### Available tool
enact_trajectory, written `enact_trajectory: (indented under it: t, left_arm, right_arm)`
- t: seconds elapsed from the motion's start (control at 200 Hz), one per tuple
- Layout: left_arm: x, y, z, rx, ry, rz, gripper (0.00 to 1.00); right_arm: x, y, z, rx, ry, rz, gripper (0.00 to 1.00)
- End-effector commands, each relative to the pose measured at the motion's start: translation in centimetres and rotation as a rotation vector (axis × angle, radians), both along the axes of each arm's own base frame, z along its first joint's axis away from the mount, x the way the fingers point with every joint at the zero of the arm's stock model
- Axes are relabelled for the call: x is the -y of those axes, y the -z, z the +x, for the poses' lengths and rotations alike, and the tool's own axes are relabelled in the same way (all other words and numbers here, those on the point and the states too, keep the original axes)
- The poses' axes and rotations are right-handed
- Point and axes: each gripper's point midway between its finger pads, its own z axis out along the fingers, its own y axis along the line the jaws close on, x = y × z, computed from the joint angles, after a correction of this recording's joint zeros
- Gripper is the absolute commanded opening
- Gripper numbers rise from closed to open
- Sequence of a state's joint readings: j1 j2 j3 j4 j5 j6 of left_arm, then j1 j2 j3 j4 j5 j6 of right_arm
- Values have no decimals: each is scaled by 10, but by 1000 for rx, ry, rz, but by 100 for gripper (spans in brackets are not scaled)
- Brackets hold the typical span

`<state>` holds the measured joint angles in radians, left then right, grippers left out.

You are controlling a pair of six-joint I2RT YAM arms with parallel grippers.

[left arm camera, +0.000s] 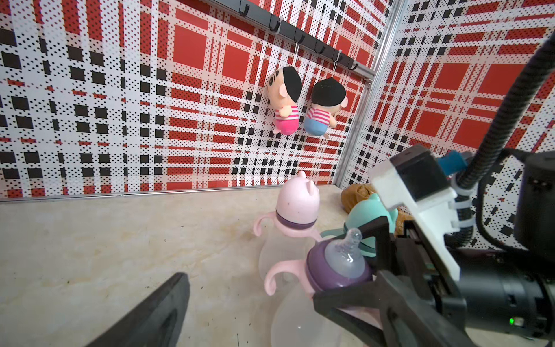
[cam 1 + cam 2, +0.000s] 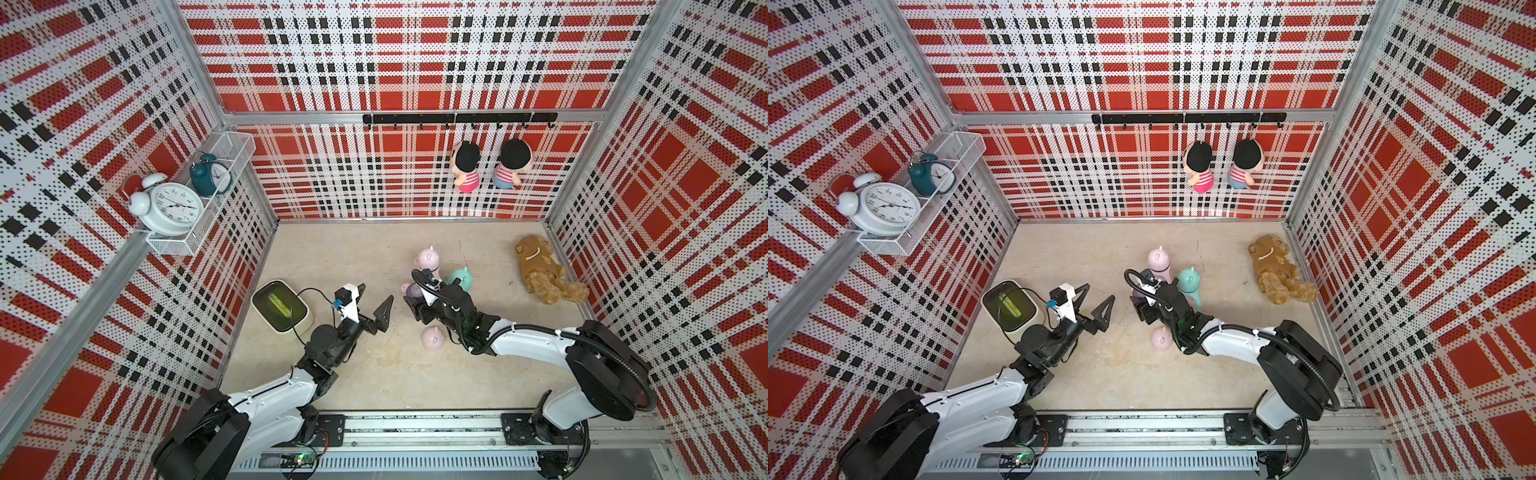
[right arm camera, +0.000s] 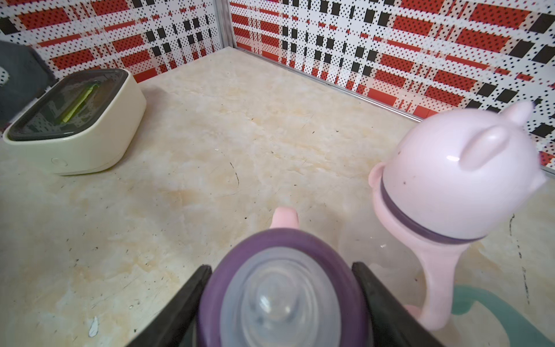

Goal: Assemble the baby bottles
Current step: Place the baby bottle at the center of the board.

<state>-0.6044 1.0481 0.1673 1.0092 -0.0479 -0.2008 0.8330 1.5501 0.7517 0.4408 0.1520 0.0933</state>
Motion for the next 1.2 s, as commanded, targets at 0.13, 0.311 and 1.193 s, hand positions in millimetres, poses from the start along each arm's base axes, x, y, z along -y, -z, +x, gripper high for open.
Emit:
enact_trajectory:
  t: [0.13, 0.311, 1.193]
  left_arm:
    - [6, -10, 3, 20, 28, -5, 98]
    - [10, -6, 5, 6, 40, 4, 98]
    - [10, -6, 6, 7, 39, 3, 98]
  right_arm:
    - [-9, -12, 9, 76, -20, 46, 48]
    - [-9, -2, 10, 69, -25, 7, 53]
    - [8, -10, -2, -8, 0, -44, 100]
